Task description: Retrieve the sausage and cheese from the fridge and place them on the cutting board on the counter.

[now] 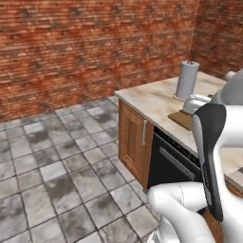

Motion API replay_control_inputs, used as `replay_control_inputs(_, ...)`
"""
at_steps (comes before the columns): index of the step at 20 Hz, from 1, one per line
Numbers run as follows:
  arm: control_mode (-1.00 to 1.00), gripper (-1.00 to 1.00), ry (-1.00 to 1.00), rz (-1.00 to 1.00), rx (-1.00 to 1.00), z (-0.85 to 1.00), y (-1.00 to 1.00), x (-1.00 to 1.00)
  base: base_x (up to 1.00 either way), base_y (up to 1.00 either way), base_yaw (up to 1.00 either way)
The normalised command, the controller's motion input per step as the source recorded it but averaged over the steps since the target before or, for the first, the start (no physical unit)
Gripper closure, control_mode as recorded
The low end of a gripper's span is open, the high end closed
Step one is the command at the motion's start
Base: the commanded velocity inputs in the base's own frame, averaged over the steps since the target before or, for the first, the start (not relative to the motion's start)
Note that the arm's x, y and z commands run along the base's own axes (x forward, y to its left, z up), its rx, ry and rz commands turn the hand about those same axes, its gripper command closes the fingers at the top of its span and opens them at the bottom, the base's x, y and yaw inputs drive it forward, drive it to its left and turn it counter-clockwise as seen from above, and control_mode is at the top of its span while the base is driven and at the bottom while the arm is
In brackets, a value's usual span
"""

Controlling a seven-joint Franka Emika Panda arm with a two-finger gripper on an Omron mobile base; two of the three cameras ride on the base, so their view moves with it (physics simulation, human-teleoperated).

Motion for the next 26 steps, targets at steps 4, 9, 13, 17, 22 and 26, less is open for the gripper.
replay_control_inputs(4, 1.0, 1.0, 0.0, 0.0, 0.0, 0.0, 0.0, 0.0, 0.0, -0.07, -0.53)
replay_control_inputs(9, 1.0, 1.0, 0.0, 0.0, 0.0, 0.0, 0.0, 0.0, 0.22, 0.33, -0.34)
replay_control_inputs(13, 1.0, 1.0, 0.0, 0.0, 0.0, 0.0, 0.0, 0.0, 0.41, 0.1, -0.23)
replay_control_inputs(17, 1.0, 1.0, 0.0, 0.0, 0.0, 0.0, 0.0, 0.0, 0.57, 0.0, -0.22)
replay_control_inputs(22, 1.0, 1.0, 0.0, 0.0, 0.0, 0.0, 0.0, 0.0, 0.67, 0.0, -0.22)
replay_control_inputs(26, 1.0, 1.0, 0.0, 0.0, 0.0, 0.0, 0.0, 0.0, 0.82, 0.0, -0.21)
